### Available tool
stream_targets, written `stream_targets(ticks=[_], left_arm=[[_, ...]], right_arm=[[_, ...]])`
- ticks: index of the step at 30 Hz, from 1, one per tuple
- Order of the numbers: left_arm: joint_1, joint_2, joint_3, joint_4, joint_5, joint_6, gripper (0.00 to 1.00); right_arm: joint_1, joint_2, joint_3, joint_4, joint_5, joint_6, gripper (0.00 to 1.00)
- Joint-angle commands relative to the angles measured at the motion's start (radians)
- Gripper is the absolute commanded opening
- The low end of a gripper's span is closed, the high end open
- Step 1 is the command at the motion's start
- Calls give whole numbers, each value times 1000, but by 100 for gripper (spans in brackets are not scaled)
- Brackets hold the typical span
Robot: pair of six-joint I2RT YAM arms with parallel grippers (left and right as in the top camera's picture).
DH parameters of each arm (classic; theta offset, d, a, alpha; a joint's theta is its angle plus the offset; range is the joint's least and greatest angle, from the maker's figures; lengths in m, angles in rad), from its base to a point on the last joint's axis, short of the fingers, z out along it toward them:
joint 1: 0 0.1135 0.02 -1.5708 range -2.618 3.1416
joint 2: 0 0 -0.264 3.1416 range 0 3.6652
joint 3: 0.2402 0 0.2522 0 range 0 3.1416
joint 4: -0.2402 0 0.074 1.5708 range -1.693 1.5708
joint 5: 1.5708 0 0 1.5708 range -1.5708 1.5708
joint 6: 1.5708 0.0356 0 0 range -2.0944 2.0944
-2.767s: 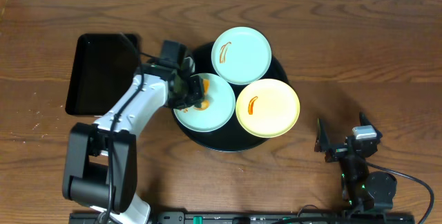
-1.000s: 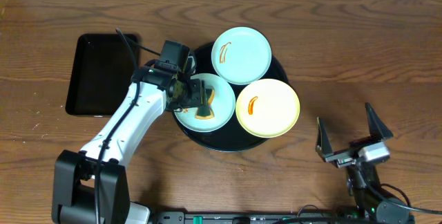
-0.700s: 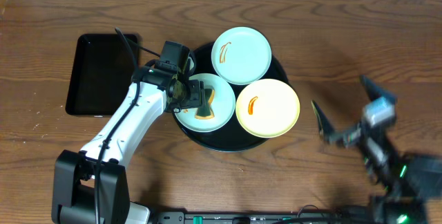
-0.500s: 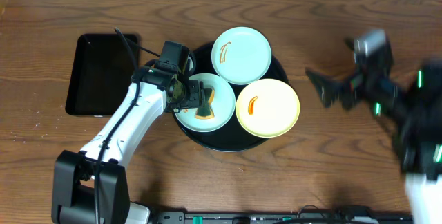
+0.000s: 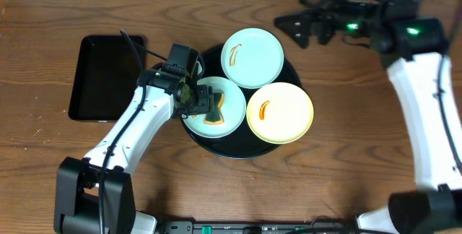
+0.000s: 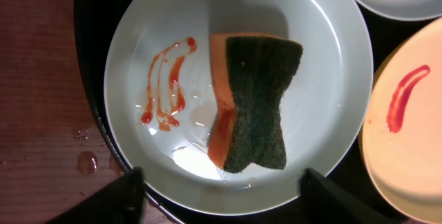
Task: Clean dirty plates on tray and stack at the side
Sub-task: 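Reach the right gripper over to the top blue plate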
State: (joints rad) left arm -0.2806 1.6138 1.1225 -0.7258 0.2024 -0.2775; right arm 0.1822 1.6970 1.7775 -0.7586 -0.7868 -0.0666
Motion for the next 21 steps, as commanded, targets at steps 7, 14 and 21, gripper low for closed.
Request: stream_targets(ticks=[7, 14, 21], left_arm=[[0, -9, 15, -10, -13, 11, 77], [0, -9, 15, -30, -13, 11, 78], [0, -9, 15, -32, -13, 11, 78]], right_arm=[[200, 212, 21, -117, 507, 243, 99], [219, 336, 21, -63, 463, 385, 73], [264, 421, 21, -60, 469, 373, 68]])
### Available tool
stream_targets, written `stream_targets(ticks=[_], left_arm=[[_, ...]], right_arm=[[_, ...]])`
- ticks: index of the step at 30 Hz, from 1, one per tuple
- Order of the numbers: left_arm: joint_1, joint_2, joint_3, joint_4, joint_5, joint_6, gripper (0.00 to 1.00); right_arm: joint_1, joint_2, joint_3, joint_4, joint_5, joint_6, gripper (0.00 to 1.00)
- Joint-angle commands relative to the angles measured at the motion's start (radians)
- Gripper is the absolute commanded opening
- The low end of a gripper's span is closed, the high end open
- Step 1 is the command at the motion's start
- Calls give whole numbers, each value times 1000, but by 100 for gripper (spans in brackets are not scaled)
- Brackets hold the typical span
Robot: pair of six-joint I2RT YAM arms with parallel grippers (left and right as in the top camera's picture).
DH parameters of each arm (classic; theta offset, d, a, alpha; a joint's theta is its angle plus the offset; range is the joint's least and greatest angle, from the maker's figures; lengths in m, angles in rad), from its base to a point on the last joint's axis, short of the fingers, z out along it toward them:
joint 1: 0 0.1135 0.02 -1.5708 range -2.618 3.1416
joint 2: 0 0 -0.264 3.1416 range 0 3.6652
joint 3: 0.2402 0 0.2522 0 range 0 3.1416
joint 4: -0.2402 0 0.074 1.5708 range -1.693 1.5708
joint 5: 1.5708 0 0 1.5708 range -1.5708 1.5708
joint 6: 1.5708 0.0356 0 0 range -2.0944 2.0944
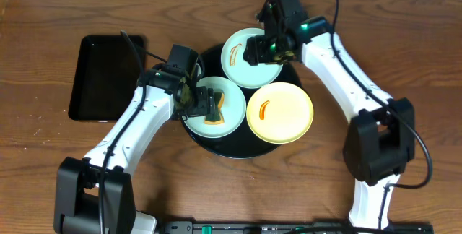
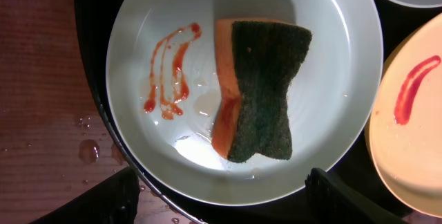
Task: Clean dirty plates on tray and stack at the side
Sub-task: 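Reach the right gripper over to the top blue plate, then hold the top blue plate rim with the right gripper while left scrubs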
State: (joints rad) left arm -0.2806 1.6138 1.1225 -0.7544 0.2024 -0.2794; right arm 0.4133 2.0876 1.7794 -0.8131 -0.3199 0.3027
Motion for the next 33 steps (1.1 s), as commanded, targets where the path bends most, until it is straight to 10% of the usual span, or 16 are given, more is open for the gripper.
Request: stream_targets(ticks=[1, 10, 33], left_arm=[[0, -9, 15, -4, -13, 13, 78], [0, -9, 15, -3, -13, 13, 78], [0, -9, 15, 3, -13, 13, 78]], right_arm=[[42, 42, 19, -8, 5, -10, 68], [121, 79, 18, -53, 150, -11, 40], [183, 126, -66, -66, 206, 0, 34]])
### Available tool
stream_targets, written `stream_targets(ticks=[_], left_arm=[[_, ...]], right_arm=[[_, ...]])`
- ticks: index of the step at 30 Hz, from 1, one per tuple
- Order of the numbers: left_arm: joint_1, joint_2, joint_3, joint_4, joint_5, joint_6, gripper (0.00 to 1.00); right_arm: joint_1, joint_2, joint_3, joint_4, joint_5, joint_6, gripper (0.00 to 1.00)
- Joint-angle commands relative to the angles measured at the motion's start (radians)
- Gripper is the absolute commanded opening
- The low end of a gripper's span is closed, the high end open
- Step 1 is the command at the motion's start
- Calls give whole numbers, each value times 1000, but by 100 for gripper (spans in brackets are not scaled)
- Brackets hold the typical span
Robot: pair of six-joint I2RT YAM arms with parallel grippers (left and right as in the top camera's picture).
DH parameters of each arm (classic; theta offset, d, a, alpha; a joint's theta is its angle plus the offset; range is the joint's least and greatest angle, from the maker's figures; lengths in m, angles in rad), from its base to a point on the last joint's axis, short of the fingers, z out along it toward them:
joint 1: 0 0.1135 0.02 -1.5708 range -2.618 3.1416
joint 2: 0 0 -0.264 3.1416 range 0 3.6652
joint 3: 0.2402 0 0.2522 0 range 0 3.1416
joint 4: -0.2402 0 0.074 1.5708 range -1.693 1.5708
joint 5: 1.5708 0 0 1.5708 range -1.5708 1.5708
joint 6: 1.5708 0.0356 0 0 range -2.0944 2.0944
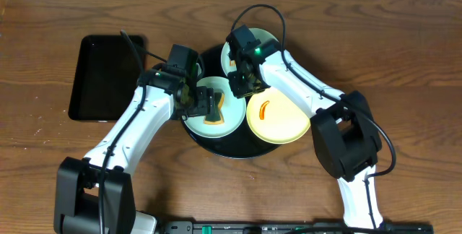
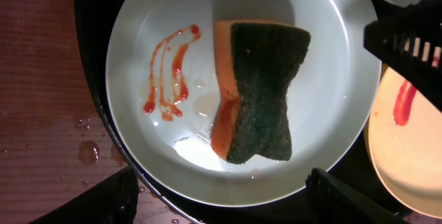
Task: Clean dirty plates on tray and stack at the side
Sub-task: 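Hold the top blue plate rim with the right gripper while left scrubs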
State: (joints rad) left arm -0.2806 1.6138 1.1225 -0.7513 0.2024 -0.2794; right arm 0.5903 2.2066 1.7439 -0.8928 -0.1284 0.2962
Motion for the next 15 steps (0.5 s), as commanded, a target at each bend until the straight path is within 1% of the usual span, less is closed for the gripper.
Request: stream_targets(ticks=[1, 3, 11, 15], left_arm=[[0, -9, 15, 0, -13, 13, 78], [0, -9, 15, 0, -13, 13, 78], [0, -9, 15, 1, -13, 13, 78], [0, -9, 15, 0, -13, 13, 78]], right_arm=[[6, 7, -40, 21, 11, 7, 33], [7, 7, -52, 22, 11, 7, 31], [7, 7, -53, 25, 6, 15, 31], [8, 7, -53, 27, 4, 24, 29]])
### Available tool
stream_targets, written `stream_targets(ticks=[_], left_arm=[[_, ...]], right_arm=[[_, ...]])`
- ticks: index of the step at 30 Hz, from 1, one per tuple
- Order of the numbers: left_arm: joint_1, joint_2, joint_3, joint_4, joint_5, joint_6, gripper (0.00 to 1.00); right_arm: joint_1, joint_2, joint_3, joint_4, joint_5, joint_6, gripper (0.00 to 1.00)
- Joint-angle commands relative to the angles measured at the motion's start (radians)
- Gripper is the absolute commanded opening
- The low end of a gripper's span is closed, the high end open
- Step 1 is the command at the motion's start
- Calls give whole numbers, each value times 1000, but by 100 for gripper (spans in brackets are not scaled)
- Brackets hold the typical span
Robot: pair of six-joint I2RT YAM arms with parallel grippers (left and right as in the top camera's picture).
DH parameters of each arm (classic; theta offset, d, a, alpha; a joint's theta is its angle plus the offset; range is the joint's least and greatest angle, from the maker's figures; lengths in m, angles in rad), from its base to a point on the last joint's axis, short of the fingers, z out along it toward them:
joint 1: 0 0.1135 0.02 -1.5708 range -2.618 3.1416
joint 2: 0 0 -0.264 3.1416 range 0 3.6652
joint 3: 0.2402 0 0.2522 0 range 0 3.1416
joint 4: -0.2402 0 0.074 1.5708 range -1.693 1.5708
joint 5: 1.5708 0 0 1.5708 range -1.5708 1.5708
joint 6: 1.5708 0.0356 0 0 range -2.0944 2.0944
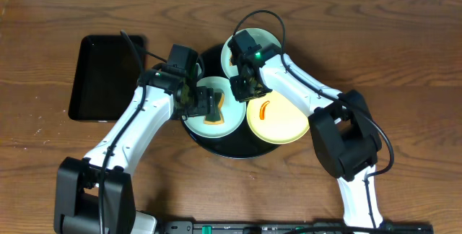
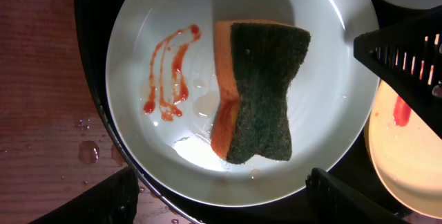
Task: Clean dirty plates on tray and stack at the side
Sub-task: 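Hold the top blue plate rim with the right gripper while left scrubs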
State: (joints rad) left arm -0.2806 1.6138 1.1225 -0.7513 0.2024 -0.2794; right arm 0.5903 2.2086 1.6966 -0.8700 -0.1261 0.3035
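A round black tray [image 1: 216, 147] holds three plates. The pale plate [image 2: 173, 16] carries red sauce streaks [image 2: 166, 72] and an orange sponge [image 2: 259, 92] with its dark green scouring side up. My left gripper [image 2: 221, 203] hangs open above this plate, its fingertips [image 2: 90, 196] at the frame's lower corners. The right gripper [image 1: 242, 86] sits low between the plates. One ribbed finger [image 2: 407, 58] of it reaches the pale plate's right rim. A mint plate [image 1: 263, 61] and a yellow plate [image 1: 285, 118] each bear a red streak.
A black rectangular tray [image 1: 105, 79] lies on the wooden table to the left. Water drops [image 2: 86, 160] dot the wood beside the round tray. The right arm's cable loops over the mint plate.
The right gripper's finger has shifted slightly down and right along the pale plate's rim, toward the yellow plate. My left gripper, the sponge and the plates have not moved.
The right arm was first at the far back right, away from the tray, then over the mint plate, then low between the plates beside the sponge plate's rim, where it still is. The left gripper has stayed open above the sponge throughout.
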Motion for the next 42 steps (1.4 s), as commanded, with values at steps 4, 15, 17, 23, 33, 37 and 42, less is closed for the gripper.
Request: stream_targets(ticks=[4, 15, 17, 23, 33, 37, 42], left_arm=[[0, -9, 15, 1, -13, 13, 78], [0, -9, 15, 0, -13, 13, 78], [0, -9, 15, 0, -13, 13, 78], [0, -9, 15, 5, -13, 13, 78], [0, -9, 15, 18, -8, 13, 78], [-1, -7, 14, 43, 65, 13, 78], [0, 5, 9, 88, 89, 14, 79]], right_arm=[[14, 7, -6, 11, 2, 18, 26], [19, 31, -5, 18, 2, 18, 14], [19, 31, -6, 18, 2, 18, 10], [19, 31, -5, 17, 3, 17, 3], [19, 31, -5, 16, 2, 13, 1], [19, 31, -5, 18, 2, 13, 1], [19, 31, -5, 18, 2, 14, 1]])
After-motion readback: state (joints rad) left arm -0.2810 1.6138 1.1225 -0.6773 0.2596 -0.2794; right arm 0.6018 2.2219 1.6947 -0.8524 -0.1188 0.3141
